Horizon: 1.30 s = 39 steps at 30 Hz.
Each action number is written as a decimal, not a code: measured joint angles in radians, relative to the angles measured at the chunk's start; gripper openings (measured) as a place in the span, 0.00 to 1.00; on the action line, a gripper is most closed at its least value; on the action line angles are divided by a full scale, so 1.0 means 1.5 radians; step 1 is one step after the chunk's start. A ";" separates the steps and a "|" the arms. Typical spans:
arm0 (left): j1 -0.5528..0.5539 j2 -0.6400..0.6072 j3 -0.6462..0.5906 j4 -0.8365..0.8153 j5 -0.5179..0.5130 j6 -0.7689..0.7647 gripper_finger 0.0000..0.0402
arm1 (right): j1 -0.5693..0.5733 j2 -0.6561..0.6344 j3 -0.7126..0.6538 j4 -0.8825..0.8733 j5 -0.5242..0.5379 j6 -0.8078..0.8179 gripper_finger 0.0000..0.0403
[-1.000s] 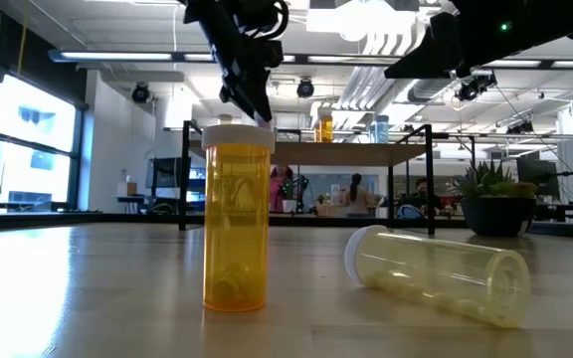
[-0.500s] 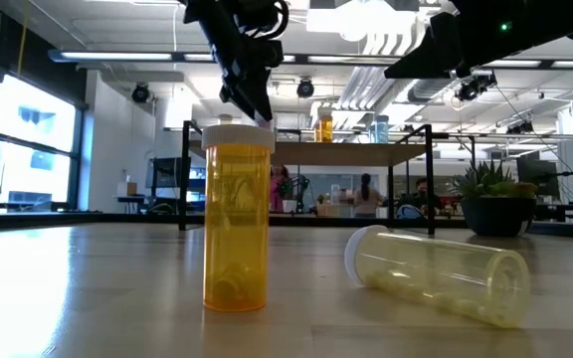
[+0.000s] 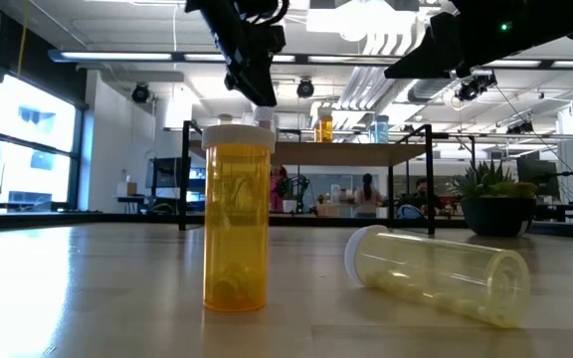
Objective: Pick and place medicine bottles onto shelf by color
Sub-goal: Adjust the middle transparent pill bottle on the shelf
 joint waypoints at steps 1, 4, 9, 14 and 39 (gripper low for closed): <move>0.000 0.000 0.007 -0.003 -0.001 0.000 0.49 | 0.000 0.000 0.000 0.000 0.000 0.000 0.36; 0.000 0.000 0.029 -0.029 -0.002 0.012 0.48 | 0.000 0.000 0.000 0.000 0.000 0.000 0.36; 0.000 -0.002 0.043 -0.047 -0.002 0.033 0.48 | 0.000 0.000 0.000 0.001 0.000 0.000 0.36; 0.000 -0.023 0.044 -0.052 -0.004 0.063 0.47 | 0.000 0.000 0.000 0.021 0.000 -0.001 0.36; 0.000 -0.326 -0.405 0.266 0.075 -0.029 0.38 | -0.210 0.001 0.209 -0.224 -0.299 -0.001 0.36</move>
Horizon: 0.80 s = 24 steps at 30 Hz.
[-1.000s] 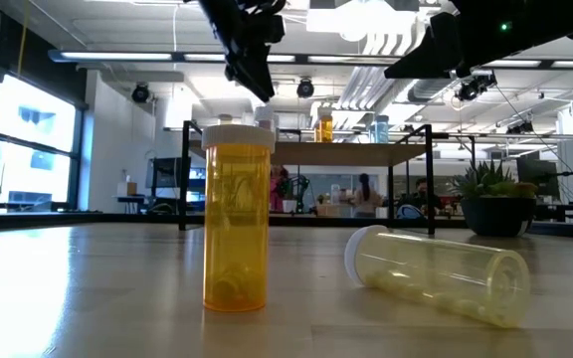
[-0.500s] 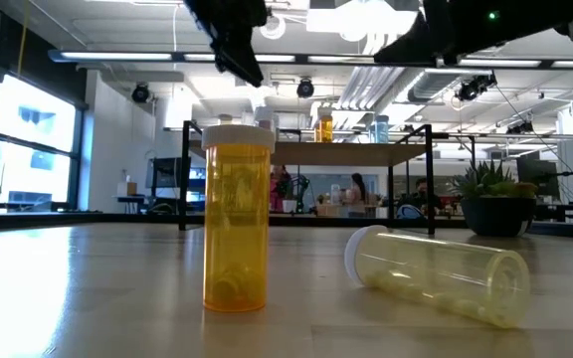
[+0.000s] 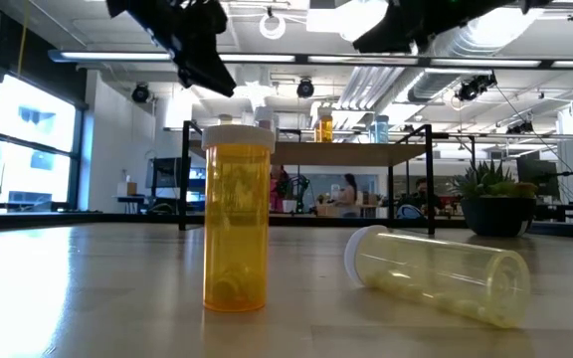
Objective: Pick and place medicine bottles onto shelf by color
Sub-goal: Adjust the middle transparent pill bottle on the shelf
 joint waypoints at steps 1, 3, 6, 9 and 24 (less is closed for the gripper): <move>0.000 -0.011 -0.018 0.019 0.000 -0.005 0.38 | -0.012 0.000 0.010 -0.002 -0.016 0.000 0.36; 0.000 -0.033 -0.055 0.050 -0.001 -0.014 0.38 | -0.037 0.003 0.034 -0.014 -0.053 -0.001 0.36; 0.000 -0.055 -0.109 0.108 -0.002 -0.023 0.38 | -0.073 0.015 0.076 -0.033 -0.102 -0.005 0.36; 0.000 -0.071 -0.156 0.165 -0.001 -0.043 0.38 | -0.103 0.041 0.126 -0.063 -0.144 -0.018 0.36; 0.000 -0.159 -0.263 0.197 -0.004 -0.043 0.38 | -0.198 0.287 0.363 -0.212 -0.178 -0.092 0.36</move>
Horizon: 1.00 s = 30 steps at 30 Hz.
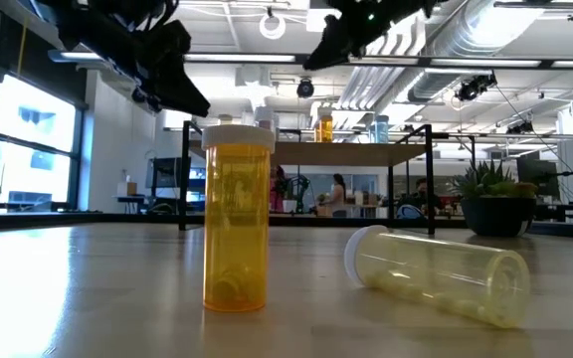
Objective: Pick and place medicine bottles onto shelf by color
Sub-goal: Adjust the middle transparent pill bottle on the shelf
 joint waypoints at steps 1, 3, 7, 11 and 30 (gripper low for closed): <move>0.000 -0.007 -0.002 0.000 -0.002 0.008 0.38 | -0.003 0.016 0.010 -0.006 -0.001 0.000 0.36; 0.000 -0.017 -0.007 0.002 -0.008 0.015 0.38 | -0.007 0.045 0.026 -0.014 -0.004 0.001 0.36; 0.005 -0.025 -0.008 -0.005 -0.012 0.036 0.38 | -0.007 0.099 0.050 -0.023 -0.005 -0.002 0.36; 0.015 -0.025 -0.008 -0.005 -0.013 0.043 0.38 | -0.006 0.137 0.075 -0.039 -0.005 -0.002 0.36; 0.039 -0.024 -0.008 -0.005 -0.013 0.043 0.38 | -0.008 0.194 0.084 -0.030 -0.036 0.003 0.36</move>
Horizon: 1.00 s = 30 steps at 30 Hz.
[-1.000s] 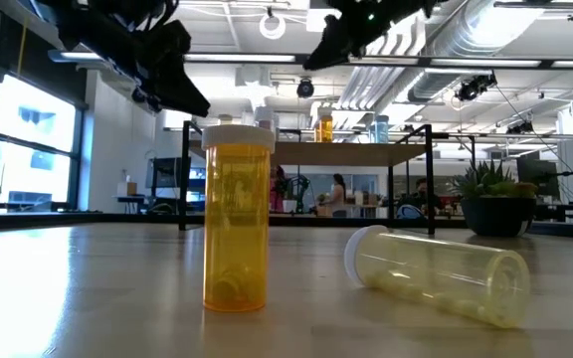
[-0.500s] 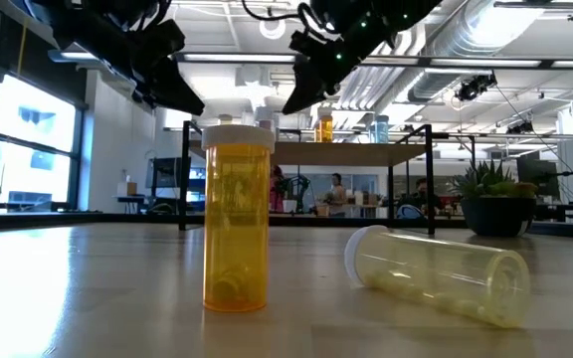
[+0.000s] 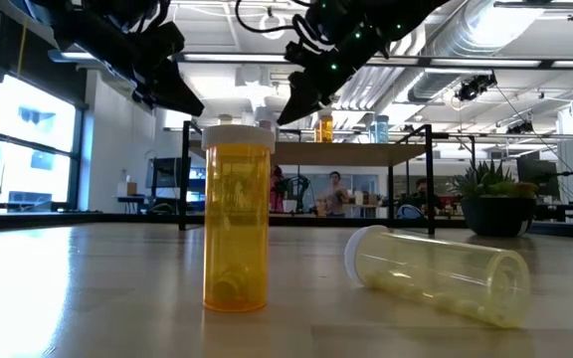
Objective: Pick and place medicine bottles onto shelf by color
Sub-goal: Adjust the middle transparent pill bottle on the shelf
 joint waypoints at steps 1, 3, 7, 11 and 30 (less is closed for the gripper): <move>0.000 0.000 0.000 0.000 0.000 0.000 0.38 | 0.000 0.002 0.000 0.007 -0.003 0.000 0.36; 0.000 0.000 0.000 0.000 0.000 0.000 0.38 | 0.000 0.005 0.000 0.010 -0.004 0.001 0.36; 0.000 0.000 0.000 0.000 0.000 0.000 0.38 | 0.000 0.005 -0.001 0.033 -0.004 0.001 0.36; 0.000 0.000 0.000 0.000 0.000 0.000 0.38 | -0.007 0.005 -0.001 0.048 -0.004 0.000 0.36; 0.000 0.000 0.000 0.000 0.000 0.023 0.38 | -0.016 0.005 -0.001 0.037 0.034 -0.005 0.36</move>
